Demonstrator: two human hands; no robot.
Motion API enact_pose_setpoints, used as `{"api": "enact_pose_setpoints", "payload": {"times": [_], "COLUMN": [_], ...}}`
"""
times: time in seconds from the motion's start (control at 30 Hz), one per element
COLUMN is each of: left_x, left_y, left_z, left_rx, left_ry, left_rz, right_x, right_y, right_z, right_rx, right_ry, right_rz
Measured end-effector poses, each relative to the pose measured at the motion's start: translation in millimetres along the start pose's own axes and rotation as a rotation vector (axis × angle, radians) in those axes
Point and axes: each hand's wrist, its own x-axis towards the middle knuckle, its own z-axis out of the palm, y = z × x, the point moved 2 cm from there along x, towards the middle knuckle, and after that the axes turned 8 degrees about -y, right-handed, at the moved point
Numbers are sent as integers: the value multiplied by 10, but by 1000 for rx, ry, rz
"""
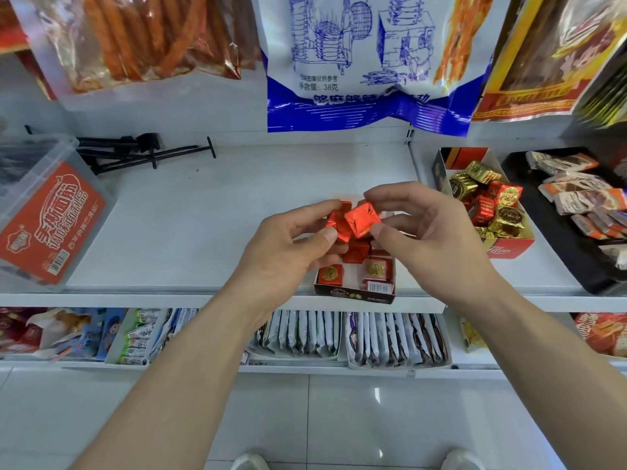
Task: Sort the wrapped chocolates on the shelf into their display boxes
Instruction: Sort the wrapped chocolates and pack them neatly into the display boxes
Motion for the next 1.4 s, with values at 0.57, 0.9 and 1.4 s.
{"api": "enact_pose_setpoints", "payload": {"times": [0.57, 0.9, 1.4], "left_x": [18, -23, -7], "left_y": [12, 59, 55], "left_z": [38, 80, 90], "left_rx": [55, 121, 72], "left_ry": [46, 105, 54], "left_rz": [19, 93, 128], "right_x": [4, -26, -22], "right_y": [16, 23, -6], "right_z": [-6, 47, 30], "right_rx": [64, 85, 149], "right_ry": [-3, -53, -70], "right_rz": [42, 155, 162]}}
